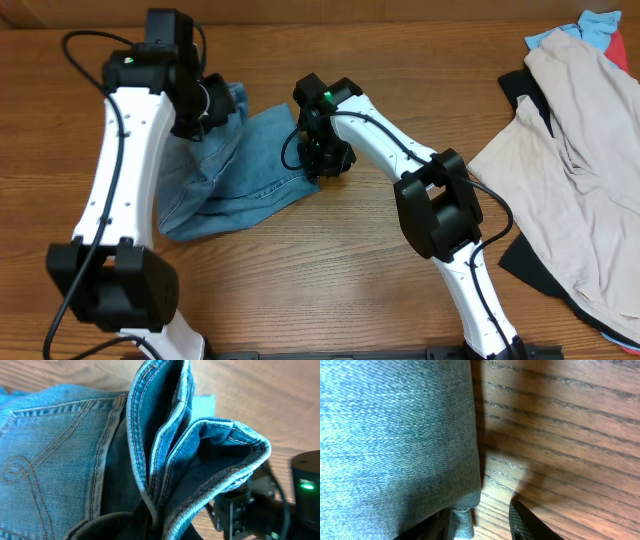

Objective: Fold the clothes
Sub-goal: 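Lower the right gripper onto the jeans' right edge to hold it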

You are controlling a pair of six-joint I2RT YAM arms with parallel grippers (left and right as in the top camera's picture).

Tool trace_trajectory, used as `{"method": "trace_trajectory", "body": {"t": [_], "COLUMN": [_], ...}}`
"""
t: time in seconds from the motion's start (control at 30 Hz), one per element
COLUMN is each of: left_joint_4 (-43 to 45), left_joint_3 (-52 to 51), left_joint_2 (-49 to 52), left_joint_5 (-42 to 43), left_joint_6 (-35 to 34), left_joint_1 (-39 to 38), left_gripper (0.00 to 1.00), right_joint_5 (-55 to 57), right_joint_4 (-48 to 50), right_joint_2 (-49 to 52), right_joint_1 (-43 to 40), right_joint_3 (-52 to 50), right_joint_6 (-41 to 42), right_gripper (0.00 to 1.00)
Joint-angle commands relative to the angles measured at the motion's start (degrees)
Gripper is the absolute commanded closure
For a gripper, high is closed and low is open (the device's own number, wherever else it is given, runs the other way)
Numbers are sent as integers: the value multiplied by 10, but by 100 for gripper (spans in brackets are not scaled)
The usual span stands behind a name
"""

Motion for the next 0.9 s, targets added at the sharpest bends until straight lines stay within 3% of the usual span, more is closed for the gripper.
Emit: {"method": "trace_trajectory", "body": {"t": [0.0, 0.77, 0.8, 0.87], "left_joint_4": [-3, 60, 60, 60], "left_joint_3": [4, 4, 4, 4], "left_joint_2": [19, 46, 47, 47], "left_joint_5": [30, 1, 1, 0], "left_joint_6": [-17, -55, -55, -55], "left_joint_1": [-17, -68, -69, -71], "left_gripper": [92, 92, 90, 70], "right_joint_5": [-18, -18, -18, -18], "right_joint_4": [-1, -13, -13, -14], "right_joint_2": [7, 7, 7, 7], "right_joint_1": [10, 10, 10, 10], "right_joint_3": [-17, -17, -17, -17], "right_joint_6": [0, 0, 0, 0], "right_gripper": [57, 57, 58, 57]}}
